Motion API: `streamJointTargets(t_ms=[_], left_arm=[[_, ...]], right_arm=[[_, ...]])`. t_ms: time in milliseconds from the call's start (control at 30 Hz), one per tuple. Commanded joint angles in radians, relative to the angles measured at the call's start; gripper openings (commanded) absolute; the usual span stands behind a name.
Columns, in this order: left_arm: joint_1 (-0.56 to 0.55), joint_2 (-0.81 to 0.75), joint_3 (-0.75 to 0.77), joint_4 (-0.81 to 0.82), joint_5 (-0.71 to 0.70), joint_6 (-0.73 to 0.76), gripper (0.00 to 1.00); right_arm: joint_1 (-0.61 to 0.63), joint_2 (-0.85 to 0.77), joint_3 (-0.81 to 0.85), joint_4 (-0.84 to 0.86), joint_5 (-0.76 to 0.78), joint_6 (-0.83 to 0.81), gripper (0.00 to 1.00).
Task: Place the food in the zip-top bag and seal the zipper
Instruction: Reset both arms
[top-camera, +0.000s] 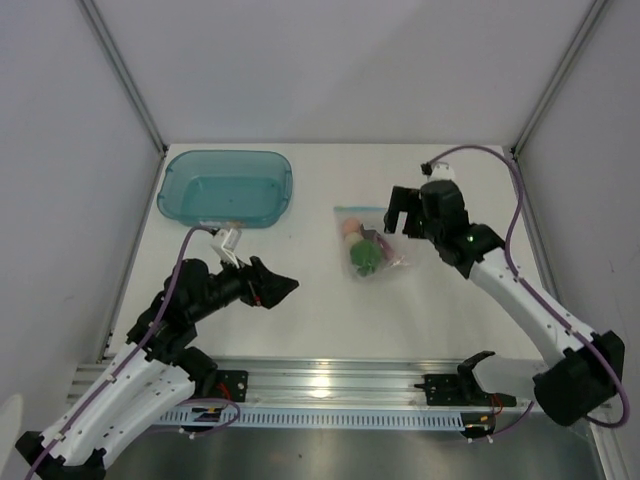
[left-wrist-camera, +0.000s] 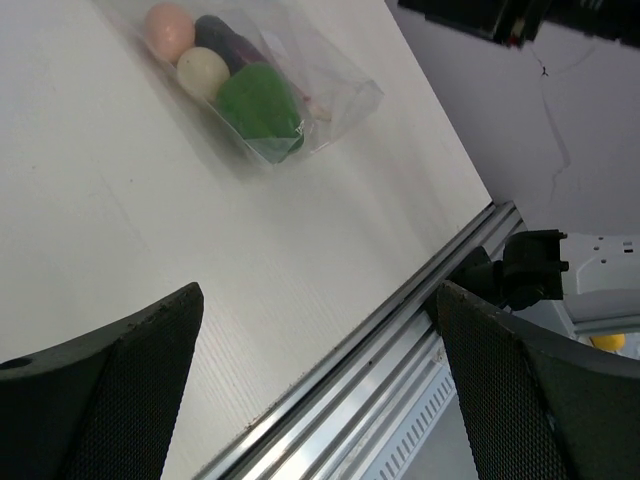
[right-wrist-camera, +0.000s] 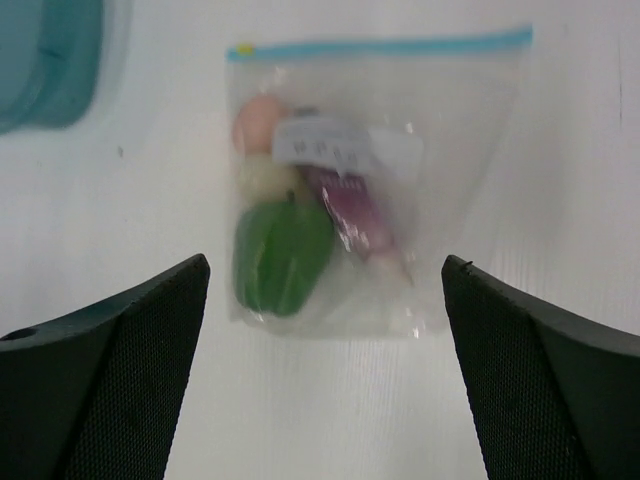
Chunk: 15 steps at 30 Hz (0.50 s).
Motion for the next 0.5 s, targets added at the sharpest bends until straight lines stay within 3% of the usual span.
streamJointTargets(t_ms=[0,133,267,467], left_arm=[[0.01,-0.027,-0.026,0.021,0.028,-0.064,1.0],[0.012,-0.04,-0.063,0.041,0.028,-0.101,1.0],[0.015,-0.03,-0.113,0.068,0.018,-0.16,0.99],[0.028,-0.02,-0.229,0.254,0.05,-0.292,0.99]], right_arm=[[0.058,-0.117,-0.136,-0.107,0.108,0.131,0.99],[0.163,-0.408,-0.302,-0.125,0.161,0.219,0.99],[0.212,-0.589,-0.409,-0.202,0.159,0.311,0.99],[0.241,-0.745,-0.567,-0.179,0.089,0.448,0.99]])
